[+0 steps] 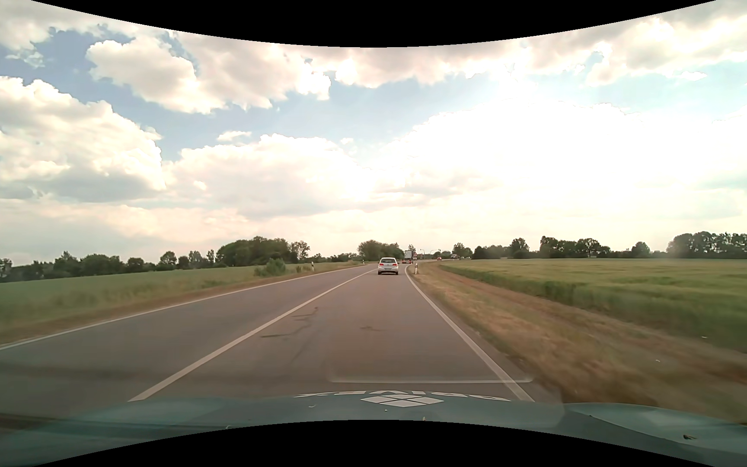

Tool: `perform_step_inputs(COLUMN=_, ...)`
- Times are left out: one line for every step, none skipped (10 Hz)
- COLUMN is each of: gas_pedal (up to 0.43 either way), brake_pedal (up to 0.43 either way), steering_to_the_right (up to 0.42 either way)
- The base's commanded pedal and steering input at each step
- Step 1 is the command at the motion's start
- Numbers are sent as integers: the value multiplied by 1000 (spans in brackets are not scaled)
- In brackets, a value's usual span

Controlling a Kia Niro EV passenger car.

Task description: Follow the waypoints while adhering to traffic rules and regulations

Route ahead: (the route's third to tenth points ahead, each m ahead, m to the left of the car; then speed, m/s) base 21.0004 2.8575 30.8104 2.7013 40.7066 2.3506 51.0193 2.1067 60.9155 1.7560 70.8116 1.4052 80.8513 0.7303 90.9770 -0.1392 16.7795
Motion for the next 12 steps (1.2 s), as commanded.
perform_step_inputs(gas_pedal=118, brake_pedal=0, steering_to_the_right=1)
perform_step_inputs(gas_pedal=98, brake_pedal=0, steering_to_the_right=1)
perform_step_inputs(gas_pedal=98, brake_pedal=0, steering_to_the_right=1)
perform_step_inputs(gas_pedal=98, brake_pedal=0, steering_to_the_right=1)
perform_step_inputs(gas_pedal=98, brake_pedal=0, steering_to_the_right=1)
perform_step_inputs(gas_pedal=98, brake_pedal=0, steering_to_the_right=0)
perform_step_inputs(gas_pedal=98, brake_pedal=0, steering_to_the_right=0)
perform_step_inputs(gas_pedal=98, brake_pedal=0, steering_to_the_right=0)
perform_step_inputs(gas_pedal=110, brake_pedal=0, steering_to_the_right=0)
perform_step_inputs(gas_pedal=110, brake_pedal=0, steering_to_the_right=0)
perform_step_inputs(gas_pedal=118, brake_pedal=0, steering_to_the_right=0)
perform_step_inputs(gas_pedal=130, brake_pedal=0, steering_to_the_right=1)
